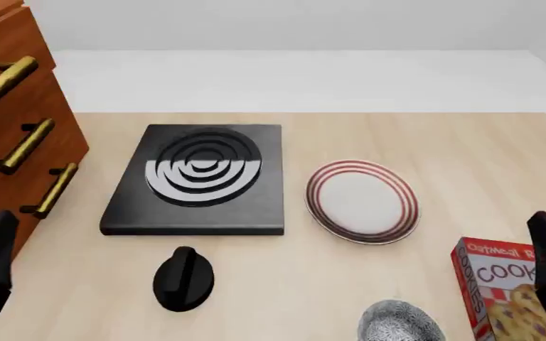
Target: Pick the akita bowl on the ramekin and place it on the plate.
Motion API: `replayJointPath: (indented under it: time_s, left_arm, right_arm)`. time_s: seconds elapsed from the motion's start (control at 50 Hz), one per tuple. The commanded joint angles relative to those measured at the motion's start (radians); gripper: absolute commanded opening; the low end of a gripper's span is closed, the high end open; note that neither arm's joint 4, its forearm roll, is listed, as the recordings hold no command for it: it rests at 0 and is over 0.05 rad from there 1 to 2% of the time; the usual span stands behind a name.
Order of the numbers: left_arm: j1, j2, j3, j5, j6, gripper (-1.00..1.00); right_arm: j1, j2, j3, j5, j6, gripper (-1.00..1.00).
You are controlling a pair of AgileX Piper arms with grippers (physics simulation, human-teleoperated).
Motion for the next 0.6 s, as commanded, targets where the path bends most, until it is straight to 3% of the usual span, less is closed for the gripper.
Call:
replayJointPath:
  time_s: [0.02,0.04,0.24,0.32,0.6]
  left_arm:
    - [0.001,0.005,-0.002,0.002,-0.013,1.0]
    - [0.0,0.004,-0.002,0.003,-0.014,1.0]
    - [-0.009,0.002,0.0,0.013,-0.02,1.0]
    - [-0.013,0.002,0.0,0.015,-0.026,1.0]
    - [-0.028,0.0,0.001,0.024,-0.031,1.0]
  right_arm:
    - [0.002,0.004,-0.022,0.003,0.004,1.0]
    - [0.009,0.01,-0.022,-0.003,-0.016,1.0]
    - [-0.022,0.046,-0.127,0.039,0.008,1.0]
    - [-0.006,0.06,-0.177,0.062,-0.01,1.0]
    - [0.069,0.06,-0.326,0.266,-0.008,1.0]
